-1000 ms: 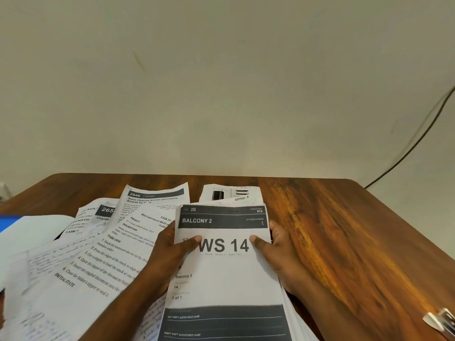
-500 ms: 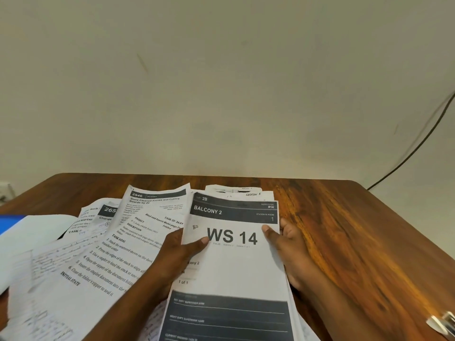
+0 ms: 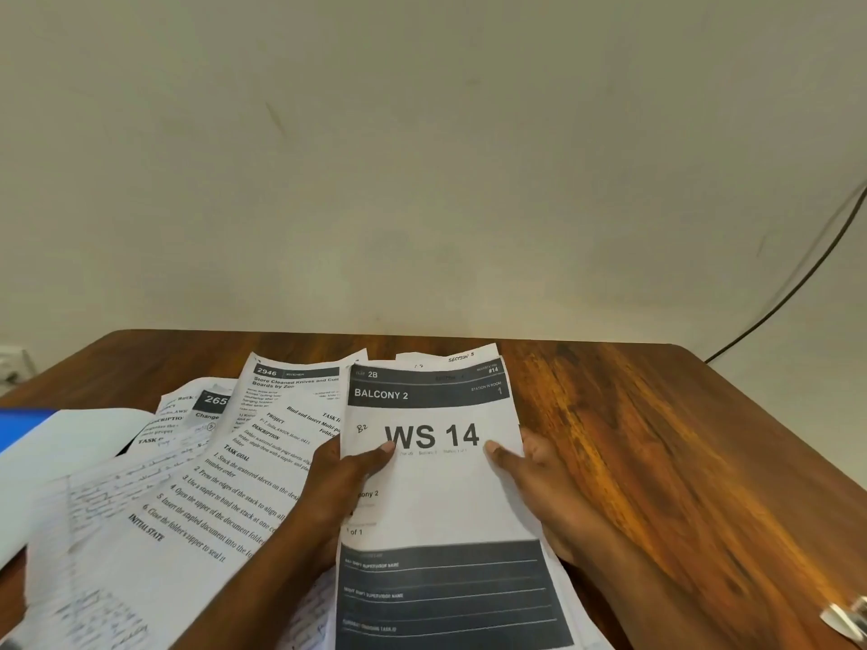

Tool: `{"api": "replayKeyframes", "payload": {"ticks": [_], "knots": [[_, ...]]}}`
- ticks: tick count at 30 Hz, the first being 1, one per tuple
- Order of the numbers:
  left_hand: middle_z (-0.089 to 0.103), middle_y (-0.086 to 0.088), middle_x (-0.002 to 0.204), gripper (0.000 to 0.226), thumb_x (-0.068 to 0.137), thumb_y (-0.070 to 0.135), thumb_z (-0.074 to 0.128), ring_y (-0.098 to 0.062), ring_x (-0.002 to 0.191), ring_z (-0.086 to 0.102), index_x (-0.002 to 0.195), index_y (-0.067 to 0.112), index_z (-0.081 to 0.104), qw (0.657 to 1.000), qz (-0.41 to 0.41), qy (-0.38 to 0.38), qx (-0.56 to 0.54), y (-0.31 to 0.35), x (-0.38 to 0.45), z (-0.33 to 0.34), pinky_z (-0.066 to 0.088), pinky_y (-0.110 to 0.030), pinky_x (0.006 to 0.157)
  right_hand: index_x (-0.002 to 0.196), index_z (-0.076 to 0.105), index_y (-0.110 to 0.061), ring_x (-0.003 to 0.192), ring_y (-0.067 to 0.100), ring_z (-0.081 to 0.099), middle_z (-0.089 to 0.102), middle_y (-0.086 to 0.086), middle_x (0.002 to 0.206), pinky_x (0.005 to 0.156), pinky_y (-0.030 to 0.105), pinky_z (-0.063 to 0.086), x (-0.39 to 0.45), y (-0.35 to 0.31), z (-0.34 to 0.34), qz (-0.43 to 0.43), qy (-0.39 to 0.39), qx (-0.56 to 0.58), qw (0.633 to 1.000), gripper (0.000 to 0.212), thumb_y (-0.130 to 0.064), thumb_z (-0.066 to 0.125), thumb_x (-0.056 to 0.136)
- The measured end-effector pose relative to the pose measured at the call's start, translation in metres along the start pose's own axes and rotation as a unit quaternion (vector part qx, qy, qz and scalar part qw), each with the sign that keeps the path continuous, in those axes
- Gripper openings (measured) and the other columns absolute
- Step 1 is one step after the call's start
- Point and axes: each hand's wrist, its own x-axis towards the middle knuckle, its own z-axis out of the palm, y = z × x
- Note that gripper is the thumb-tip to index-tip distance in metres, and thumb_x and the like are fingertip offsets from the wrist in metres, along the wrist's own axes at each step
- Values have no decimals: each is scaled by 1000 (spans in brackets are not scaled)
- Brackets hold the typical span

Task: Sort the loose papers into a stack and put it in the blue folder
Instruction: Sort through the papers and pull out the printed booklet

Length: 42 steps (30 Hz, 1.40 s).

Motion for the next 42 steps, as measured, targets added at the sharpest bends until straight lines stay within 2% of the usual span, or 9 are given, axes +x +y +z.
{"api": "replayKeyframes", "payload": {"ticks": [4,8,14,19,22,28,32,37,42], "knots": [[83,-3,98,23,93,19,76,-29,80,81,116,18,69,1000,16,-2,3,7,1,-4,64,-42,64,111,75,-25,93,4,76,81,-13,103,74,15,57,2,-8,-12,-31,69,-12,997,35,-39,44,109],[83,0,98,24,93,22,76,-26,76,80,115,20,69,999,35,29,10,16,6,-16,60,-35,56,114,74,-34,102,-9,69,75,-24,105,79,8,51,2,-1,-31,-169,71,-205,962,42,-51,37,104],[81,8,91,20,95,23,75,-20,70,79,113,22,67,996,50,42,58,13,10,-27,57,-27,50,101,70,-32,79,8,70,75,-15,93,75,43,58,4,12,-39,-189,-19,-425,885,61,-70,22,105],[80,-1,105,24,95,25,76,-28,82,79,117,23,66,996,43,54,63,4,16,-30,60,-38,65,88,63,-35,58,9,57,78,-6,98,68,19,52,4,7,-39,-179,85,-560,805,62,-77,18,96],[81,-2,102,23,95,23,76,-28,78,80,116,21,67,997,37,52,46,0,17,-32,61,-38,64,107,73,-30,65,11,61,79,-4,111,68,10,40,9,6,-43,-144,119,-591,785,72,-78,22,92],[82,4,87,23,94,19,75,-26,71,80,115,18,66,999,30,30,22,2,16,-32,59,-30,49,144,55,-31,122,15,63,58,-10,150,96,20,43,6,6,-47,-64,114,-587,799,67,-74,51,92],[82,4,86,24,95,16,74,-26,70,79,117,16,65,1000,24,15,11,4,15,-31,58,-28,48,141,60,-29,111,13,66,62,-9,145,92,21,49,5,8,-45,-61,77,-621,777,75,-79,38,91],[83,-1,94,26,94,16,75,-30,73,80,118,17,65,1000,23,7,-4,4,12,-30,59,-31,49,101,80,-22,79,11,66,78,-8,109,76,23,57,13,6,-52,-34,118,-573,810,76,-86,48,76],[82,-3,101,29,93,20,76,-32,78,80,120,19,65,1000,29,9,3,3,14,-31,60,-34,54,143,51,-30,117,21,66,61,-1,146,91,30,52,16,16,-54,-1,147,-470,871,93,-80,73,68]]}}
